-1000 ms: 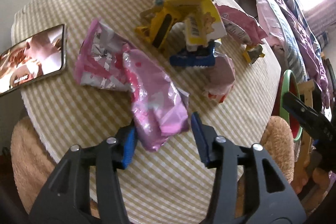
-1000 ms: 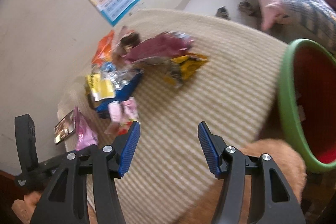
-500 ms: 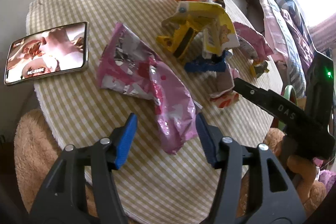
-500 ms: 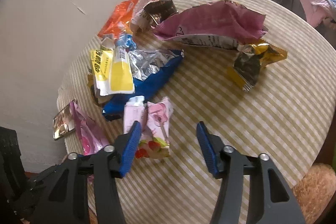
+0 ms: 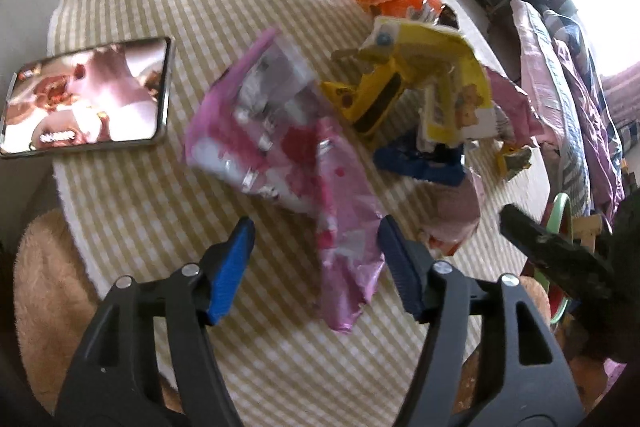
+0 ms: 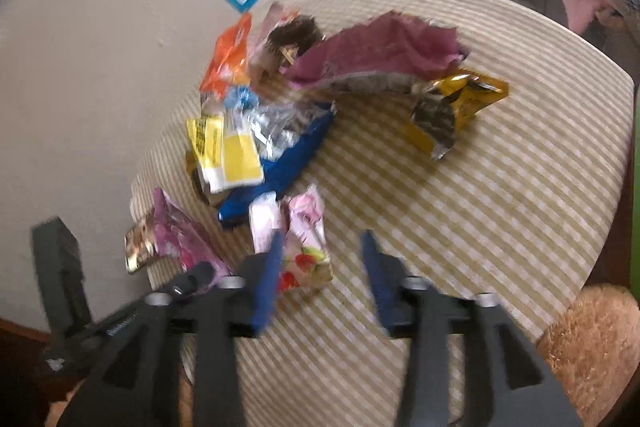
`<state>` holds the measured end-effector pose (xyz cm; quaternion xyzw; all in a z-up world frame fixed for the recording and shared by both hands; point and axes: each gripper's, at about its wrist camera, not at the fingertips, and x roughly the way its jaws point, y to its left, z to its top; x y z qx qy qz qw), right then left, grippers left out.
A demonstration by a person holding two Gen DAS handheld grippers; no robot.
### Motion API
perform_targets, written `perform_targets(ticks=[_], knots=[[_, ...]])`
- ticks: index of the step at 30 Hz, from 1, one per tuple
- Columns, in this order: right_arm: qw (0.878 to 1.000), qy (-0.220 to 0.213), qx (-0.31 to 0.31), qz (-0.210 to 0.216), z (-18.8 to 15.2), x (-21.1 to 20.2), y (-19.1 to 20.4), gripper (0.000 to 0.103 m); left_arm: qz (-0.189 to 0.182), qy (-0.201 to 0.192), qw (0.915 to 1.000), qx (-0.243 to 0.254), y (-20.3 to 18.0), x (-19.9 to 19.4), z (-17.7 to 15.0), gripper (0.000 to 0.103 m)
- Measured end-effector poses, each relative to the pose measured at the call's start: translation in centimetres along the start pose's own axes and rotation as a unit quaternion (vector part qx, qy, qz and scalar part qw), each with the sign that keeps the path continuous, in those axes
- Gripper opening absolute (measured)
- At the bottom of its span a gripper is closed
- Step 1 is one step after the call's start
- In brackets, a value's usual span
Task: Collect trash
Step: 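Lift the pink foil bag with the left gripper while the right gripper grasps the pink candy wrapper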
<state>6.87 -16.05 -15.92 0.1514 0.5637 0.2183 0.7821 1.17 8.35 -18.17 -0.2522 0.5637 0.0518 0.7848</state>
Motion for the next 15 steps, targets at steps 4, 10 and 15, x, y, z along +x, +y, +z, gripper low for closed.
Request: perform_targets(ticks=[4,10,15], knots=[[1.0,0.004,-0.005,0.001,0.7,1.0,1.1,0.061,0.014,-0.007,0.9998,0.015,-0.8,0.4,0.0,0.064],[0.999,0.04,-0.033,-0.016,0.2,4.5,2.9,0.063,0.011,-0.005,0.9999,0.011,-0.9,0.6,-0.3,0.064],[0.998,0.044,-0.044,-0.022,-0.2,4.7,3.0,0.048,0.013,-0.007,0.9995,0.026,-1.5,0.8,-0.7,0.064]])
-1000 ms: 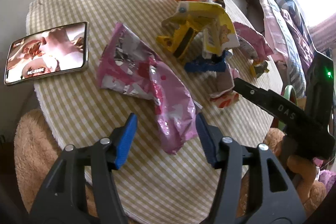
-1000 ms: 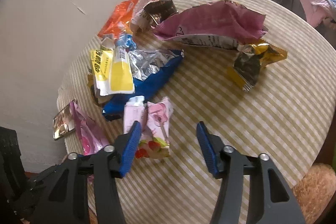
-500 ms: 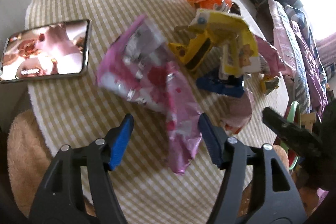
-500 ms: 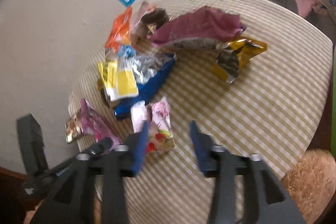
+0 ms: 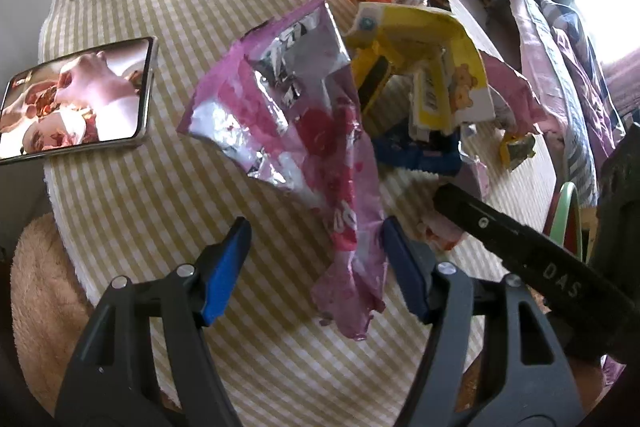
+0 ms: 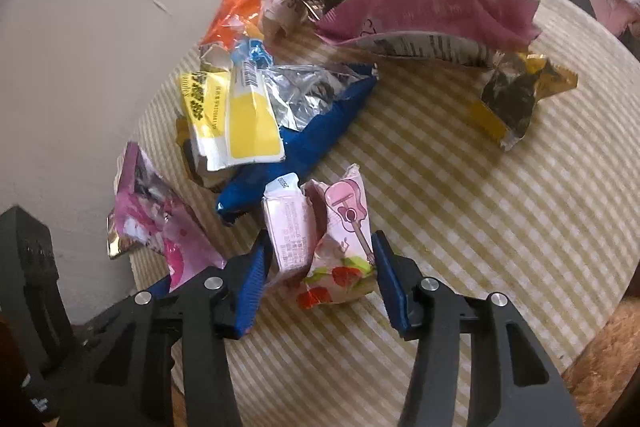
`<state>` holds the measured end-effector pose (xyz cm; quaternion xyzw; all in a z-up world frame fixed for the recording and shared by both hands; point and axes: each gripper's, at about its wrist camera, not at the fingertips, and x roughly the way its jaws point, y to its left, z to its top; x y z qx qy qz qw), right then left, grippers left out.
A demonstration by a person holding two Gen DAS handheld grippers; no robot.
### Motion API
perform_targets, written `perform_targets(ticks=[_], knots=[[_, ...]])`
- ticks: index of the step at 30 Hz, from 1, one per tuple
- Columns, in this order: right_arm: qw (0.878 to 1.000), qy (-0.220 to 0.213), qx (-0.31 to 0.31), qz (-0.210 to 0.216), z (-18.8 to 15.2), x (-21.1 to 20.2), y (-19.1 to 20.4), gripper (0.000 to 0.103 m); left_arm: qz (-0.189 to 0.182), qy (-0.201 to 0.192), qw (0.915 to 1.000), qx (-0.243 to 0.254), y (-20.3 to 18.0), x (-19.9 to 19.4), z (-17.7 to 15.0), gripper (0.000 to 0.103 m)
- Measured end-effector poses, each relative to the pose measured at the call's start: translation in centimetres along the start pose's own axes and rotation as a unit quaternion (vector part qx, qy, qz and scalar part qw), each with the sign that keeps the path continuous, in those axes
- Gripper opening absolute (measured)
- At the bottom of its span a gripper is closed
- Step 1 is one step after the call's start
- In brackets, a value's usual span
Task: Collect trash
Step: 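Lift the pink foil bag with the left gripper while the right gripper grasps the pink candy wrapper, then carry the pink bag and pink wrapper over the red bin with both grippers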
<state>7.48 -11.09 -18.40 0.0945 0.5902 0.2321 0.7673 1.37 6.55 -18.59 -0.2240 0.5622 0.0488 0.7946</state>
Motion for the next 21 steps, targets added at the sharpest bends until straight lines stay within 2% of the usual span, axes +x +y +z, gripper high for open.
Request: perform_targets(ticks=[1,3,5,6,8,15,21], knots=[[1.0,-0.004,-0.005,-0.001,-0.1,-0.3,0.1,0.048,0.001,-0.001,1.0,0.003,-0.1,0.0,0.0,0.064],[1.0,-0.011,-0.004,0.005,-0.3,-1.2,-0.1,0.045,-0.007,-0.002,1.0,0.005,-0.1,0.0,-0.1,0.055],[1.0,-0.017,0.0,0.01,-0.5,-1.9,-0.3,0.045,-0.02,0.001,0.9998,0.005,-0.2,0.1,-0.1,0.041],[1.0,-0.019,0.001,0.011,-0.6,-2.2,-0.4,0.045,-0.023,0.001,0.9997,0.008,-0.3,0.1,-0.1,0.039],[1.0,-0.027,0.001,0.015,-1.1,-3.3,-0.8,0.045,-0.028,-0.001,0.9995,0.016,-0.6,-0.1,-0.1,0.027],[0.998,-0.059,0.008,0.014,-2.6,-6.4,-1.7,0.045,-0.025,-0.011,0.9989,0.038,-1.5,-0.8,-0.4,0.022],[0.996,-0.086,0.025,0.004,-4.1,-8.7,-2.9,0.046,-0.018,-0.045,0.9967,0.066,-2.6,-2.9,-0.6,0.022]])
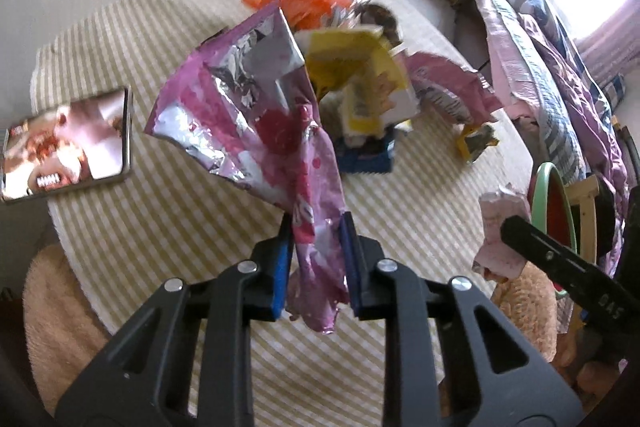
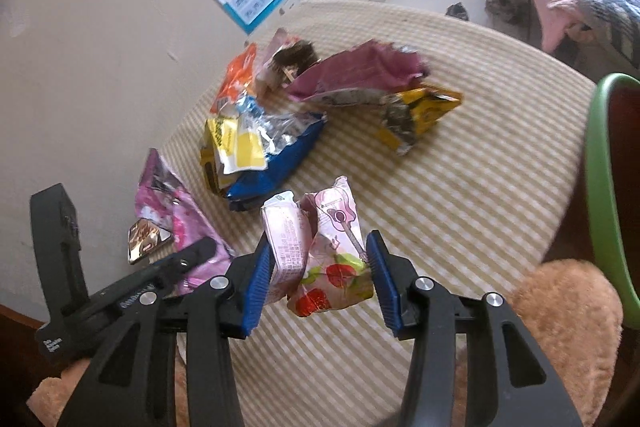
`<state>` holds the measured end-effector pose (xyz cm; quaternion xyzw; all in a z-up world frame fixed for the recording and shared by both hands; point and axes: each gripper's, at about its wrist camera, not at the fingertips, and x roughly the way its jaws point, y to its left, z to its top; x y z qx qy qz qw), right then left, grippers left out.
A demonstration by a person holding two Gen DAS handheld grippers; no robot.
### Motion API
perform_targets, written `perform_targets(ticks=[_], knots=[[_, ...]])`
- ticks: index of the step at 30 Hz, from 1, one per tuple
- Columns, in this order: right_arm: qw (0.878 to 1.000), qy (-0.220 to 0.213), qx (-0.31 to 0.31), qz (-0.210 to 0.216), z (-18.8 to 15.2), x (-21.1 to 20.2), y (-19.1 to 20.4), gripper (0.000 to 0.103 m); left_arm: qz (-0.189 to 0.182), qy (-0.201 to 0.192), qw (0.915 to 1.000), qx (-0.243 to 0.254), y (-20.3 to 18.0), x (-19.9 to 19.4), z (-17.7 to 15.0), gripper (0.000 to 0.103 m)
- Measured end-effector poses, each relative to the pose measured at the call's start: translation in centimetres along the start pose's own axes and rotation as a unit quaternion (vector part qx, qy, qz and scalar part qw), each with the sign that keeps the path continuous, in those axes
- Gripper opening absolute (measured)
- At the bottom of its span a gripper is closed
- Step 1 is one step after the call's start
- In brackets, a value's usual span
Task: Collect trash
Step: 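Carry the pink bag and pink wrapper over the red bin with both grippers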
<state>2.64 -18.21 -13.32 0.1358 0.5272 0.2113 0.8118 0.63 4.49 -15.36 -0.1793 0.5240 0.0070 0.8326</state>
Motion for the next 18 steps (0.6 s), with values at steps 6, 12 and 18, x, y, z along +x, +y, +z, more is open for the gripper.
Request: perform_targets(ticks=[6,12,18], knots=[[1.0,-0.024,0.005,-0.012,-0.4,-1.8,-0.9,0.046,0.002,-0.026,0.9987,0.043,-2.4,-1.6,0.2,0.022],[0.999,-0.036,0.001,-0.02,-0.8,-2.7,-1.2,0.046,-0.001,-0.038,0.9964,0.076,-4.5,-2.4,0.1,0.022],[0.999,-0.048,0.007,-0.025,-0.4,-3.4,-1.7,0.046,-0.004,-0.045,0.9947,0.093,-5.5,-2.8,0.1,0.022]])
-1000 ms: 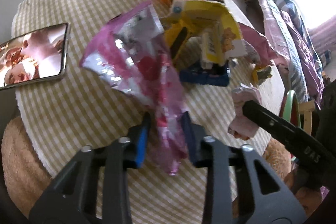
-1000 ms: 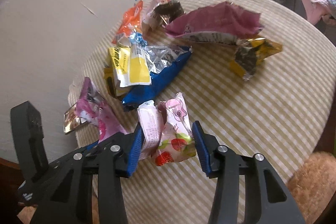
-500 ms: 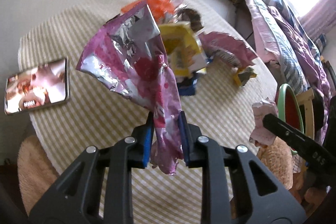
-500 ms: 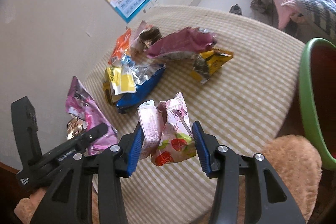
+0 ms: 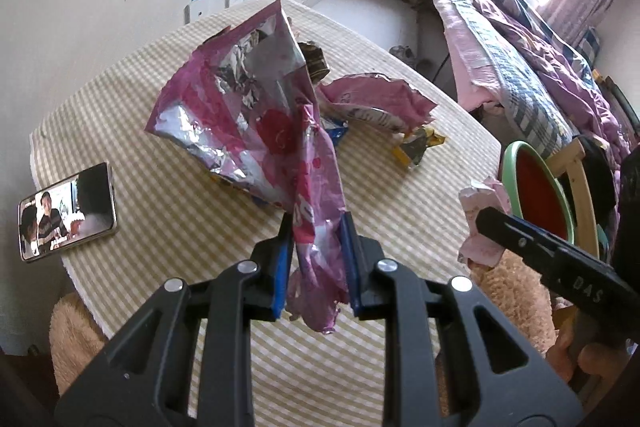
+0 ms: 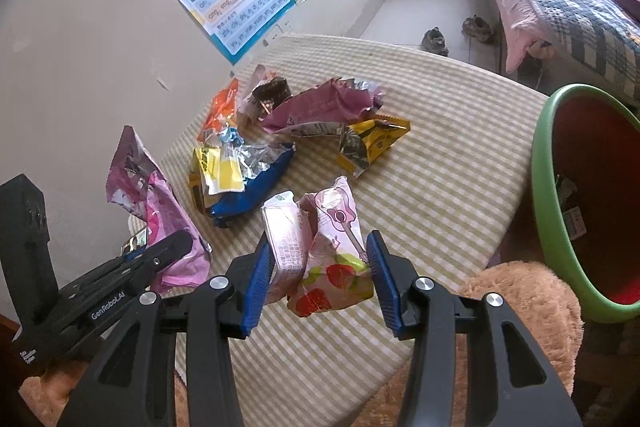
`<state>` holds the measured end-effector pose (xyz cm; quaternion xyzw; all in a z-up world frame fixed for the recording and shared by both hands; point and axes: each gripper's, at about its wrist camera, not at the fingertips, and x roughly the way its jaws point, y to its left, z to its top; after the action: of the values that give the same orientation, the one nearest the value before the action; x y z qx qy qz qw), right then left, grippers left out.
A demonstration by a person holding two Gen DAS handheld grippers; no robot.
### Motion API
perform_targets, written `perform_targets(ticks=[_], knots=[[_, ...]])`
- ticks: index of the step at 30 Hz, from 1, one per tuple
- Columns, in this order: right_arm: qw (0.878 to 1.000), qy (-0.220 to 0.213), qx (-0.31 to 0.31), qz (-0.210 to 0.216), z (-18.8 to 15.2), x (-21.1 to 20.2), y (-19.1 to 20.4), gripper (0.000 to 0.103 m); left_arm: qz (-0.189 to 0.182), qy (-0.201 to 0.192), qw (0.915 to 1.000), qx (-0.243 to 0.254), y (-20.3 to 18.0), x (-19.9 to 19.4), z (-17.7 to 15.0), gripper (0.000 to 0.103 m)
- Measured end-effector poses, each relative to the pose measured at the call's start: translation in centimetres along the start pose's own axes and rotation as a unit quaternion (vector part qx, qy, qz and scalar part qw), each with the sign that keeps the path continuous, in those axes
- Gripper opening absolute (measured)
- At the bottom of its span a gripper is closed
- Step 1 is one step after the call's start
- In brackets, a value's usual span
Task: Collect trash
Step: 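Carry the pink bag and pink wrapper over the red bin with both grippers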
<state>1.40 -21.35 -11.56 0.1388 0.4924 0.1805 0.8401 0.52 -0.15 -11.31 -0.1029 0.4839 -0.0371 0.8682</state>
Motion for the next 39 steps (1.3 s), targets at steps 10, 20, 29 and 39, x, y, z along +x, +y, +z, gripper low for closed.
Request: perform_targets(ticks=[10,20,29,39], knots=[[1.0,-0.011,0.021,-0.004,0.1,-0.8,-1.4,0.046,0.001,0.003,1.0,0.009,-0.6,0.1,0.0,0.022],[0.998,-0.03,0.046,-0.014,0.4,-2.3,-3.6,0.046,-0.009,0.006,0.9992,0.038,-2.8,0.1,-0.1,0.022],[0.996,-0.04,0.076,-0.024,-0.1,-3.4,-6.3,0.046,-0.014,0.009,0.9981,0.06,-4.8,0.4,-0.2,0.022],[0.991,-0.063,0.107,-0.042,-0.3,-5.3,-9.3,0.046,-0.039,0.019,0.9942,0.098,-8.3,1.1,-0.2,0.022]])
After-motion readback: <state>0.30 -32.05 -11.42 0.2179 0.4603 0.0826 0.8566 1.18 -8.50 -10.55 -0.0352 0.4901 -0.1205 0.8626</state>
